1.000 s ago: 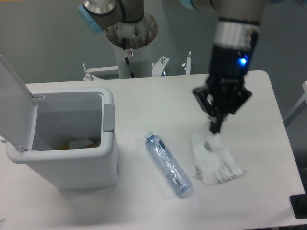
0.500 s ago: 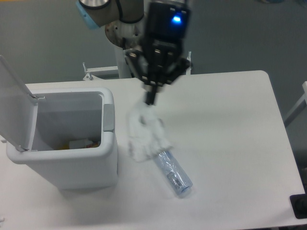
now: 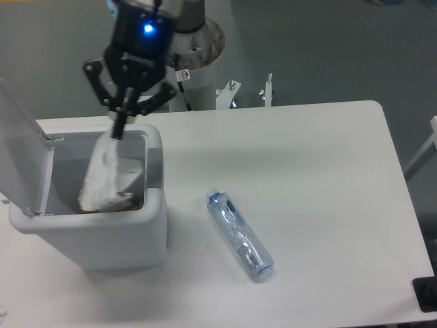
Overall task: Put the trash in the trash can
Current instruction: 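Carry the held wrapper over the trash can opening, then open the gripper to drop the wrapper into the trash can, then move the gripper over the clear water bottle and lower it, then rotate the gripper to align with the bottle's length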
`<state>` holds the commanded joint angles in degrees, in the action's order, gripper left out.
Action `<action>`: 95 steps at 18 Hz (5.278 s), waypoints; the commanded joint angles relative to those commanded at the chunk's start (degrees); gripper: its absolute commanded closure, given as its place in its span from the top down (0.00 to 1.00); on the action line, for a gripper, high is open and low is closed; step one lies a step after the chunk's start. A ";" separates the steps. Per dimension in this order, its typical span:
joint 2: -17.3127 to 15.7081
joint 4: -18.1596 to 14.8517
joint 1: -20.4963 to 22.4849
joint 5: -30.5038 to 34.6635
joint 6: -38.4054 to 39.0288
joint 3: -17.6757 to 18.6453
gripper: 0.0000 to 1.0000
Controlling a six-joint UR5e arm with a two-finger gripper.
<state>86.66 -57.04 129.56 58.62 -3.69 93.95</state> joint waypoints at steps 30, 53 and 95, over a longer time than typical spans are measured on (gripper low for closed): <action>16.60 2.37 16.34 11.68 -4.83 -12.64 1.00; 32.16 3.69 14.15 18.90 -8.26 -8.79 1.00; 41.31 8.44 9.05 29.44 -3.43 -8.70 0.59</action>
<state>127.97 -48.60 138.60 88.07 -7.12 85.25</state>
